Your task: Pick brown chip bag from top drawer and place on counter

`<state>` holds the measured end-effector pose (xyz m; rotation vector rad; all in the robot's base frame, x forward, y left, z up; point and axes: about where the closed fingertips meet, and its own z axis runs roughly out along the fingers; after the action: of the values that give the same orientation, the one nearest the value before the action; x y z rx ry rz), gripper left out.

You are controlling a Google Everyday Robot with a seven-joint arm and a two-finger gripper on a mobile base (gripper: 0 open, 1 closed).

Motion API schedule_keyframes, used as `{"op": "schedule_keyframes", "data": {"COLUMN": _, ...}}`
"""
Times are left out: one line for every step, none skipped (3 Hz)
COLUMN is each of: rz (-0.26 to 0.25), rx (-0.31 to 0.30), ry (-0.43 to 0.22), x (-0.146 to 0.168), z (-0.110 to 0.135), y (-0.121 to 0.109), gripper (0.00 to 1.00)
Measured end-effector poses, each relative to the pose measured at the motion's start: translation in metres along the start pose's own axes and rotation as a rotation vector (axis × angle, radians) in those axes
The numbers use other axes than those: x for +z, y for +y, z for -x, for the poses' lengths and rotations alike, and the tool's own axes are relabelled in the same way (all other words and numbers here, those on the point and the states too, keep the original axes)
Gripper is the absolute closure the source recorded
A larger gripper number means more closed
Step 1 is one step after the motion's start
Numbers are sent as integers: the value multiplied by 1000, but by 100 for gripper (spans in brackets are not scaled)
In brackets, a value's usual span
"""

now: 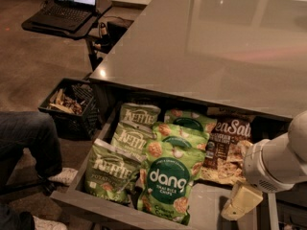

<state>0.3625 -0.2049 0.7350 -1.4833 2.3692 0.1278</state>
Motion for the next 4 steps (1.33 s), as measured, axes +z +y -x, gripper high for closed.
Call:
{"op": "schedule_keyframes", "data": {"rz": -35, "rx": 55, "ry": 2, "x": 7, "z": 5, "y": -7, "gripper": 0}}
{"op": "schedule_keyframes", "data": {"rz": -125, "rx": 151, "ry": 0, "x": 25, "z": 10, "y": -33, "gripper": 0}}
{"op": "schedule_keyframes", "data": {"rz": -180, "rx": 233, "ry": -13, "x": 39, "z": 15, "y": -52, "gripper": 0}}
{"op": "schedule_keyframes", "data": {"rz": -236, "rx": 282, "ry": -30, "x": 45, "z": 20, "y": -69, "gripper": 0}}
